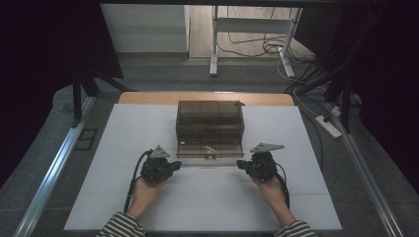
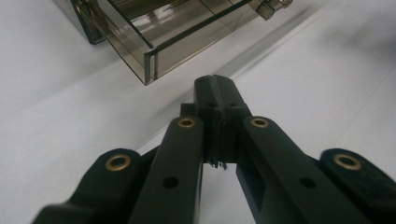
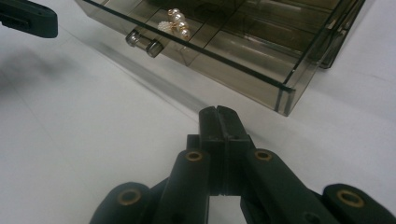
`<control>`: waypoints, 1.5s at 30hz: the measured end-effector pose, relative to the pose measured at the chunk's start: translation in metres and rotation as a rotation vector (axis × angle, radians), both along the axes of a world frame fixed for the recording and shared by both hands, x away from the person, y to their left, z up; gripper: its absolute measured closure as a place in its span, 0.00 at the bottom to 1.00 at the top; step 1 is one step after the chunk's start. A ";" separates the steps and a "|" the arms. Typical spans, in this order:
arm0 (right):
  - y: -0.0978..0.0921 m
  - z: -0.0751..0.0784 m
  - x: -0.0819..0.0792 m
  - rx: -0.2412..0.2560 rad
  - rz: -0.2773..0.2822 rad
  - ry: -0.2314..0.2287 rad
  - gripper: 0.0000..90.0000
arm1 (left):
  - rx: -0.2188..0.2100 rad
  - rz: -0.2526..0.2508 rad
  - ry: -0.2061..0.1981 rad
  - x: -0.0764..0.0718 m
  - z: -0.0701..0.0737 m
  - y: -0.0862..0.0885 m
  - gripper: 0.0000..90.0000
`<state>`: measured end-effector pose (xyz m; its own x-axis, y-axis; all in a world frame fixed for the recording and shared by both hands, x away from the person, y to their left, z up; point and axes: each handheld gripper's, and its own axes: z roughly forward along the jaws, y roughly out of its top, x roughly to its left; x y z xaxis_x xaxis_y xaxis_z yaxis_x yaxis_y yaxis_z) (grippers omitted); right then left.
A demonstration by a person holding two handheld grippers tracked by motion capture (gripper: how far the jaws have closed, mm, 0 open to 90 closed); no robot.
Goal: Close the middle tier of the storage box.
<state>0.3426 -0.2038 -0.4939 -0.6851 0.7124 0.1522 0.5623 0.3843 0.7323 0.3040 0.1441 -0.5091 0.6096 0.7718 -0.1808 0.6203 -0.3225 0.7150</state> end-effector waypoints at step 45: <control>0.004 0.003 0.023 -0.017 -0.035 0.005 0.99 | -0.001 0.035 -0.013 0.022 0.005 -0.005 0.99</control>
